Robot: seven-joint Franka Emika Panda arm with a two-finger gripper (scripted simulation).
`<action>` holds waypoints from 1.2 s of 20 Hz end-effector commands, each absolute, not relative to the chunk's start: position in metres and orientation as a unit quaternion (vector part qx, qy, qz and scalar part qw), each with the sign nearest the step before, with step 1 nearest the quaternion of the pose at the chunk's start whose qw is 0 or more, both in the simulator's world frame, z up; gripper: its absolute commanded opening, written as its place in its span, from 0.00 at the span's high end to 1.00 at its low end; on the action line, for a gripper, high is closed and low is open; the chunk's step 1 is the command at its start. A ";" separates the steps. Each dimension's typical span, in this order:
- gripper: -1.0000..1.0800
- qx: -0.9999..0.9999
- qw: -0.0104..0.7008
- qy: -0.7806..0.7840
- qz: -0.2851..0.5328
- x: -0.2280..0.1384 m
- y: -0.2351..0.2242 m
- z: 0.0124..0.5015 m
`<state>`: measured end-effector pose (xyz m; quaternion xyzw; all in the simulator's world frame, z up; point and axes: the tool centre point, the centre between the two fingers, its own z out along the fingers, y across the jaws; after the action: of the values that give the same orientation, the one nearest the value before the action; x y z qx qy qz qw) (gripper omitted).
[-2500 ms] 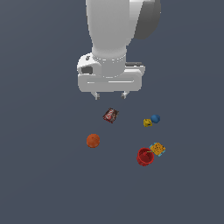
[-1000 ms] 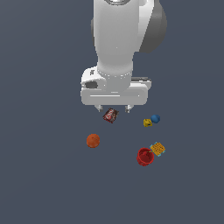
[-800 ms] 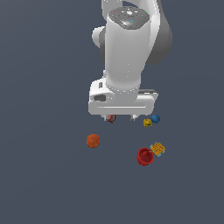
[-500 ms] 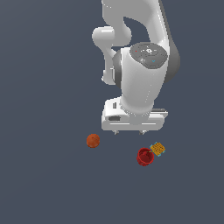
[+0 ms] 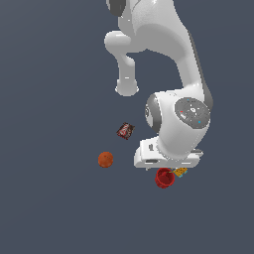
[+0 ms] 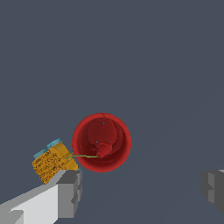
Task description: Pick up a designated object from a clutter of objects.
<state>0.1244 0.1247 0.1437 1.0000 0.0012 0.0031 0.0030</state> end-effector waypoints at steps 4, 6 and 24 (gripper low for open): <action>0.04 1.000 0.001 0.000 0.001 0.131 0.146 0.114; 0.04 1.000 0.001 0.000 0.001 0.132 0.151 0.107; 0.04 1.000 0.000 0.000 0.000 0.131 0.157 0.056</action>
<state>0.1315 0.1570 0.0637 1.0000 -0.0003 -0.0003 0.0001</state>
